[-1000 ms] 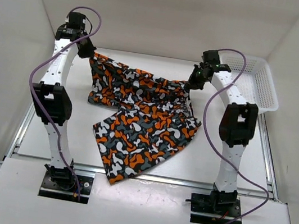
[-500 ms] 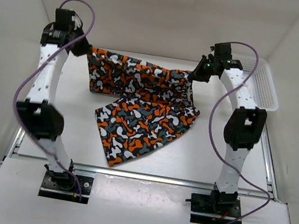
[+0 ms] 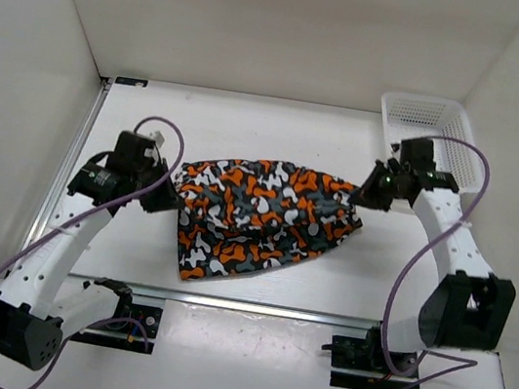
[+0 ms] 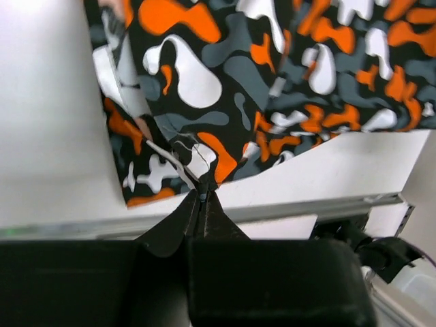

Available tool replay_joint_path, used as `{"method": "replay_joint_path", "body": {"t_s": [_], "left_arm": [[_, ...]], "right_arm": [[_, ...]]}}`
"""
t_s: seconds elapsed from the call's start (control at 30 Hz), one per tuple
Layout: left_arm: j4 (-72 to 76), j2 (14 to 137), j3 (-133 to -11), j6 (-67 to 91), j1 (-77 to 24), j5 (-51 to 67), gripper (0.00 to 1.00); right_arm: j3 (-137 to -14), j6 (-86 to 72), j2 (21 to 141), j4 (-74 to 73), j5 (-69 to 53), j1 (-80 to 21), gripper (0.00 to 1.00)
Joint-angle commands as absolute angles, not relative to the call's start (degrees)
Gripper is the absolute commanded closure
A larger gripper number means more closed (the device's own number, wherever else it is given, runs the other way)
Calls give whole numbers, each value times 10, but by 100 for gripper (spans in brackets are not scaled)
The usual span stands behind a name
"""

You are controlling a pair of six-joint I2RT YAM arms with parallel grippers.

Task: Fold and stack the shorts
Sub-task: Fold the shorts

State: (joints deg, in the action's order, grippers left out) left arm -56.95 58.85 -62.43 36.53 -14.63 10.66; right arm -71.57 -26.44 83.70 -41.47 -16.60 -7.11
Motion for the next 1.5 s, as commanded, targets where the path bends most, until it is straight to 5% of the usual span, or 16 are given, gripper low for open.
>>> {"method": "replay_joint_path", "body": {"t_s": [0.0, 0.3, 0.43, 0.53, 0.57, 0.6, 0.73, 0.93, 1.13, 1.2, 1.27, 1.33, 1.4, 1.47], "left_arm": [[-570, 542, -576, 407, -167, 102, 90], [-570, 495, -472, 457, -216, 107, 90], [-570, 487, -433, 483, -238, 119, 90], [-555, 499, -391, 489, -256, 145, 61], [-548, 506, -383, 489, -256, 164, 31], [-548, 524, -378, 482, -264, 164, 21], [-556, 562, -378, 470, -272, 145, 11], [-544, 602, -373, 506, -272, 99, 11], [-526, 661, -386, 539, -272, 23, 23], [-519, 685, -398, 546, -272, 10, 35], [-514, 711, -410, 546, -272, 3, 59], [-514, 725, -428, 546, -272, 3, 90], [-514, 736, -444, 541, -277, 3, 90], [-522, 737, -453, 541, -283, -3, 90]], "right_arm": [[-646, -245, 758, -431, -128, -28, 100], [-531, -256, 740, -417, -86, 0, 100], [-491, -287, 740, -394, -41, 0, 79], [-472, -307, 749, -359, -34, 0, 39], [-472, -307, 761, -353, -43, 0, 29], [-477, -307, 768, -352, -43, 0, 19], [-484, -307, 787, -352, -50, 0, 8], [-484, -307, 793, -334, -71, 0, 12], [-479, -307, 778, -340, -71, 0, 24], [-479, -301, 771, -352, -65, 0, 29], [-479, -301, 766, -358, -65, 0, 35], [-479, -301, 759, -358, -65, 0, 54], [-473, -308, 752, -352, -70, 0, 81], [-473, -308, 752, -352, -76, 0, 97]]}}
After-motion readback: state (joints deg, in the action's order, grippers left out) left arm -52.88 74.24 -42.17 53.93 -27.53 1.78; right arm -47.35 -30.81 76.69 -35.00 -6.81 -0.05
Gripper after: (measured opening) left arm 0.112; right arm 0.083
